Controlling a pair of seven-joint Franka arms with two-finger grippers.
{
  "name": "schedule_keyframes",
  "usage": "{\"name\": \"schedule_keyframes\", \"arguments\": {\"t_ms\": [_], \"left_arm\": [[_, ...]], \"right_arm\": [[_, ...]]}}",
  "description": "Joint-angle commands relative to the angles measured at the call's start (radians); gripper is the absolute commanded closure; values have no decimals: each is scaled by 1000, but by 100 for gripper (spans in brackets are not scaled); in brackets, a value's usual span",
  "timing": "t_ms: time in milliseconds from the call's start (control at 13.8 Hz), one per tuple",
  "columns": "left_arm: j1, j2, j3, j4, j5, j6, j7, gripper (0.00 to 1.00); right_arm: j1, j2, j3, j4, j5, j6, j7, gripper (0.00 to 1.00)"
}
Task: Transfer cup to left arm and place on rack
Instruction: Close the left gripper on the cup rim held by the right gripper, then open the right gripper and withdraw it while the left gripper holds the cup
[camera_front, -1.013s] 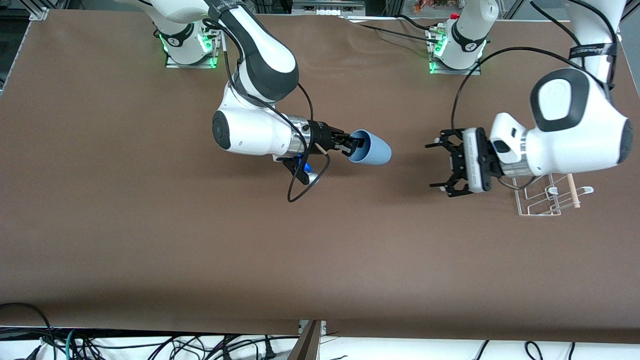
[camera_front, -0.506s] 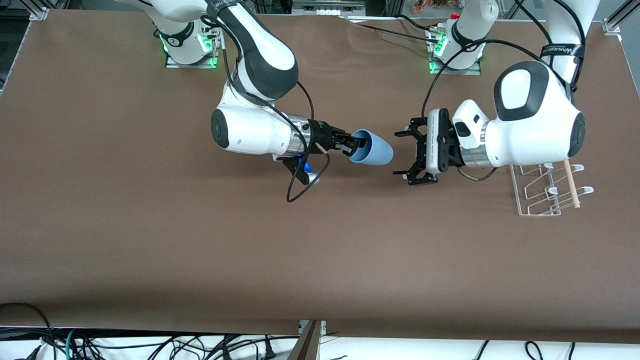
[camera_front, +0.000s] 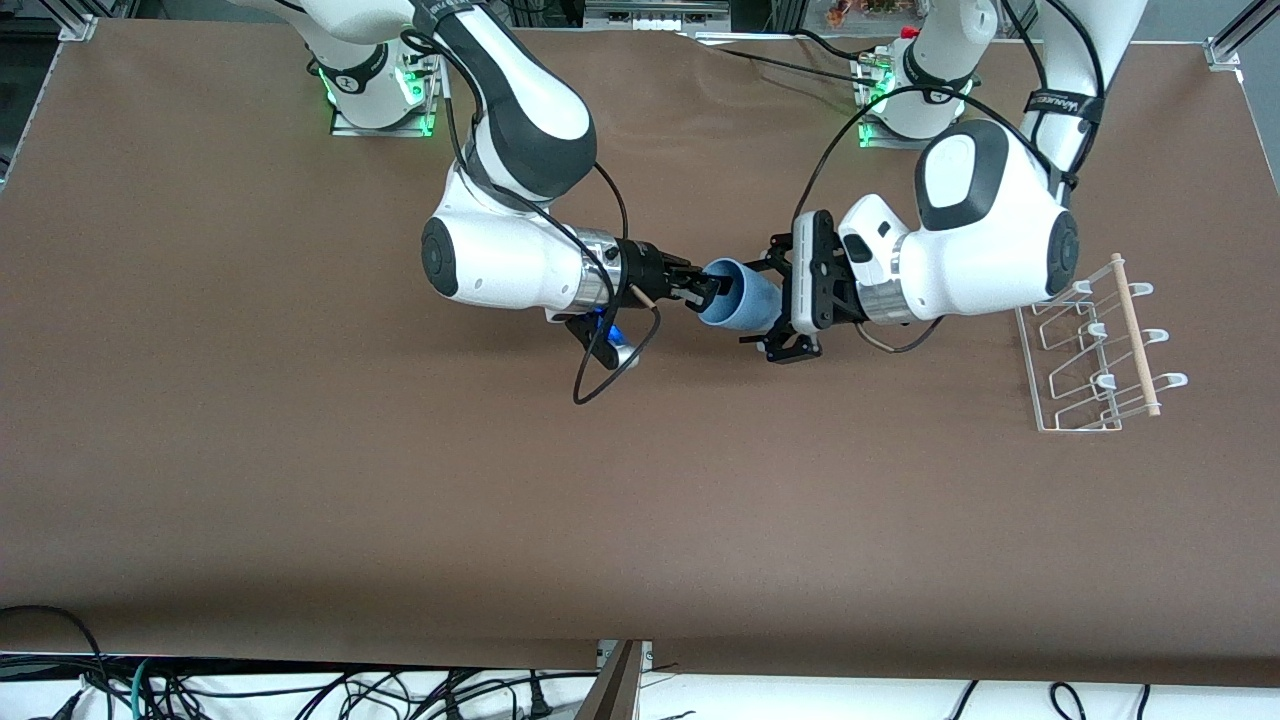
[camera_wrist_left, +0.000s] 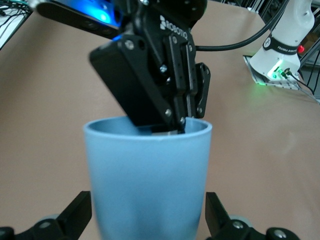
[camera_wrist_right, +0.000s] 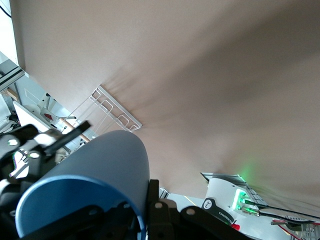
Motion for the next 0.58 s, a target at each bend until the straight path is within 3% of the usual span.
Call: {"name": "schedule_keyframes", "arguments": {"t_ms": [0, 72, 145, 289, 362, 506], "left_arm": [[9, -13, -11, -27, -50, 22, 100, 58], [14, -13, -11, -27, -56, 21, 105, 84], [17, -13, -11, -27, -56, 18, 111, 95], [21, -15, -11, -25, -56, 13, 111, 98], [21, -15, -11, -22, -56, 13, 111, 97], [23, -15, -11, -21, -56, 11, 111, 97]], "right_arm": [[6, 18, -6, 41, 21, -9, 14, 100], [6, 17, -6, 41, 21, -9, 14, 100], [6, 18, -6, 41, 21, -9, 9, 100], [5, 23, -8, 39, 21, -7, -6, 97], [0, 26, -8, 41, 21, -7, -6, 78], [-3, 26, -9, 41, 21, -12, -6, 29]]}}
